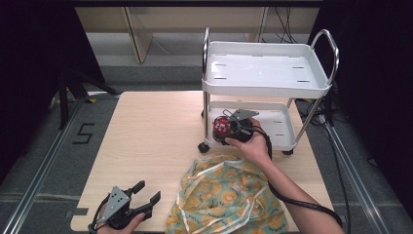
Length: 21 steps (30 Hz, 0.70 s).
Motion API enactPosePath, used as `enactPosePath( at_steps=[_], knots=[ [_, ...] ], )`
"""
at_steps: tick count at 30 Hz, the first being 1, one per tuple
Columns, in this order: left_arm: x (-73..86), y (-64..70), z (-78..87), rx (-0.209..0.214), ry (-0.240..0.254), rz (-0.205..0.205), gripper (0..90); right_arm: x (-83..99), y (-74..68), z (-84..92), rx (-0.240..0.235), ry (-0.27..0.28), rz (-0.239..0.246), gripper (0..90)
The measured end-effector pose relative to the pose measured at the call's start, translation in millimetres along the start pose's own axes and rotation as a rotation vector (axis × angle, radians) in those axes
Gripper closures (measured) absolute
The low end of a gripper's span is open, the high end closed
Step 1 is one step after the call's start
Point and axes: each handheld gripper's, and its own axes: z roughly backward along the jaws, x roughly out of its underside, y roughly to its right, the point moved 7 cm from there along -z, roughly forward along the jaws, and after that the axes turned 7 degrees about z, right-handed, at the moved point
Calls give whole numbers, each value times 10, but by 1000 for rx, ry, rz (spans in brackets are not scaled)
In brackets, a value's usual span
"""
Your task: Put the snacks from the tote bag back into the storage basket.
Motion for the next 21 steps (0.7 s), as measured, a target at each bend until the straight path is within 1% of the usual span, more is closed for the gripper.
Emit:
enactPosePath(
  at_steps=[1, 2, 3, 4, 5, 6, 8, 9, 11, 12, 13, 15, 19, 21],
  knots=[
    [0, 1, 0, 0, 0, 0, 300, 2, 20, -21, 15, 6, 21, 262],
    [1, -1, 3, 1, -3, -3, 300, 2, 14, -27, 6, 7, 16, 262],
    [0, -1, 2, 0, -2, -3, 300, 6, 15, -38, 11, 4, 18, 262],
    [0, 0, 2, 1, -1, -2, 300, 10, 26, -30, 28, -3, 13, 262],
    [-1, 1, 1, 1, 0, 1, 300, 10, 16, -23, 24, -6, 4, 262],
    [-1, -1, 2, 1, -1, -2, 300, 5, 24, -45, 24, 4, 15, 262],
    [0, 1, -1, 1, 0, 1, 300, 6, 30, -51, 29, -1, 21, 262],
    [0, 1, -1, 1, 0, 0, 300, 5, 34, -61, 26, 0, 38, 262],
    [0, 1, -1, 1, 0, 0, 300, 8, 29, -63, 29, -6, 32, 262],
    [0, 2, -1, 1, 0, 0, 300, 7, 17, -59, 26, -6, 17, 262],
    [0, 2, 0, 2, 0, -1, 300, 5, 15, -61, 24, -3, 14, 262],
    [1, 0, 2, 2, -3, -3, 300, 7, 19, -67, 24, -5, 21, 262],
    [1, 2, -1, 2, -1, -1, 300, 15, 15, -73, 22, -10, 11, 262],
    [1, 2, 1, 2, -2, -2, 300, 18, 21, -80, 21, -8, 15, 262]
  ],
)
